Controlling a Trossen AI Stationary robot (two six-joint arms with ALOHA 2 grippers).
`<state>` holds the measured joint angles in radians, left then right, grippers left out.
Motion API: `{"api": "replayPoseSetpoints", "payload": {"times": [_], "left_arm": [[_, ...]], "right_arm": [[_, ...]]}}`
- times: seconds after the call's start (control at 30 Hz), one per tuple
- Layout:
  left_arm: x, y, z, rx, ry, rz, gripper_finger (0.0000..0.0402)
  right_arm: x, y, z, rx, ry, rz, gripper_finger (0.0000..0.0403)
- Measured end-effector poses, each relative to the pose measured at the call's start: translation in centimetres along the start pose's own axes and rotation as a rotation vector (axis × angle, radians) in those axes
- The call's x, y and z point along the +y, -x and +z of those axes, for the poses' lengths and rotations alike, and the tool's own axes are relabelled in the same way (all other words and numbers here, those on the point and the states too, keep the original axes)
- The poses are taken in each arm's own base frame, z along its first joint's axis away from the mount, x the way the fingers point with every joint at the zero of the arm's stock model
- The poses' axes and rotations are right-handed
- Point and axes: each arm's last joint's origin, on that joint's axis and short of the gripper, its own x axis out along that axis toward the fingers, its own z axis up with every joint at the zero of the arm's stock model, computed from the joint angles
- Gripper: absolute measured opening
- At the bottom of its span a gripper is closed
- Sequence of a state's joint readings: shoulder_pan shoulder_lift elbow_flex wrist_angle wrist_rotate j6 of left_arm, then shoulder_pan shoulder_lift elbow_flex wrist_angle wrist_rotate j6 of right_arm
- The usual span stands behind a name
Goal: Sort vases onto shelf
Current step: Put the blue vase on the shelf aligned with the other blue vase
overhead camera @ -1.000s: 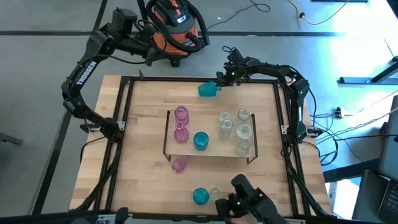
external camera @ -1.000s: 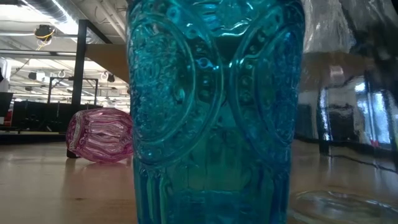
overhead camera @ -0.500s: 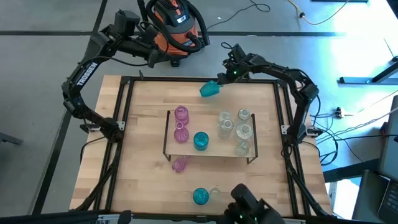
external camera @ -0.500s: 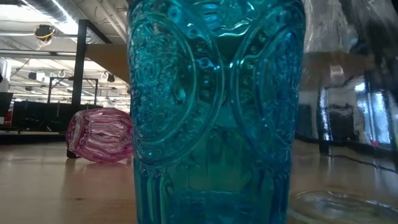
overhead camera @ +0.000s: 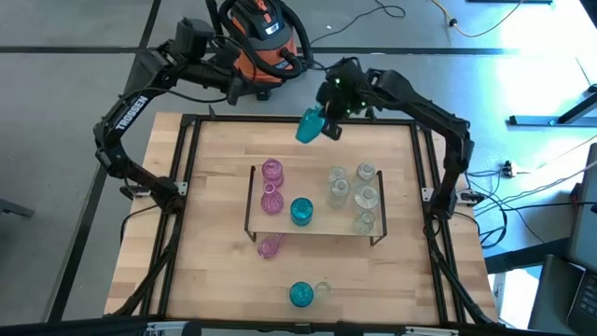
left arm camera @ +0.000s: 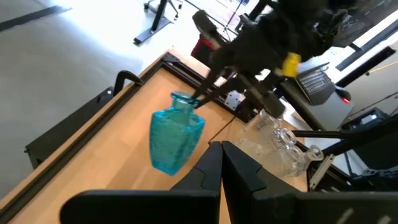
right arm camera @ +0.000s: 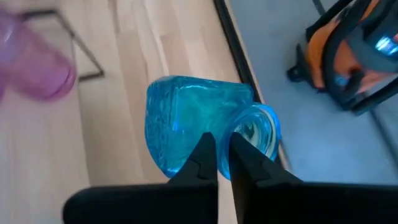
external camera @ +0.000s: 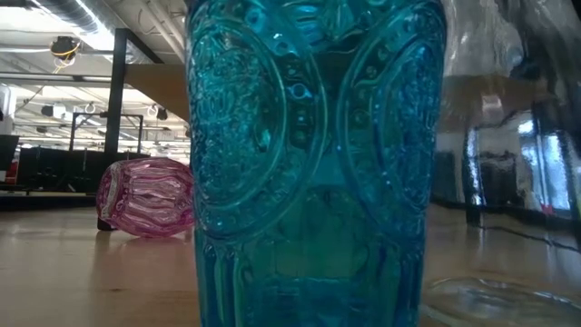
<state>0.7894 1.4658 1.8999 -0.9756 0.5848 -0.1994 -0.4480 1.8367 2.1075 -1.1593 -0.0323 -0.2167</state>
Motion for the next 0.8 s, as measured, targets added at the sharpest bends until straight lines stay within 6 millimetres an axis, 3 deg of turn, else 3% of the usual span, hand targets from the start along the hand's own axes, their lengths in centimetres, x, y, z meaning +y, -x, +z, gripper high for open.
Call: {"api": "replayPoseSetpoints", "payload": {"times": [0.17,0.5,0.8], "left_arm": [[-0.4,-0.3,-0.1,0.008,-0.003,-0.011,0.0000],[-1.7,-1.1,-0.5,0.021,0.013,0.014,0.0000],[-3.1,-1.9,-0.9,0.032,-0.011,0.037,0.0000]], "right_arm": [[3.2,1.8,0.5,0.064,0.202,-0.064,0.0001],[9.0,1.8,0.9,0.066,0.408,-0.035,0.0000],[11.4,2.2,0.9,0.053,0.486,-0.032,0.0000]]}}
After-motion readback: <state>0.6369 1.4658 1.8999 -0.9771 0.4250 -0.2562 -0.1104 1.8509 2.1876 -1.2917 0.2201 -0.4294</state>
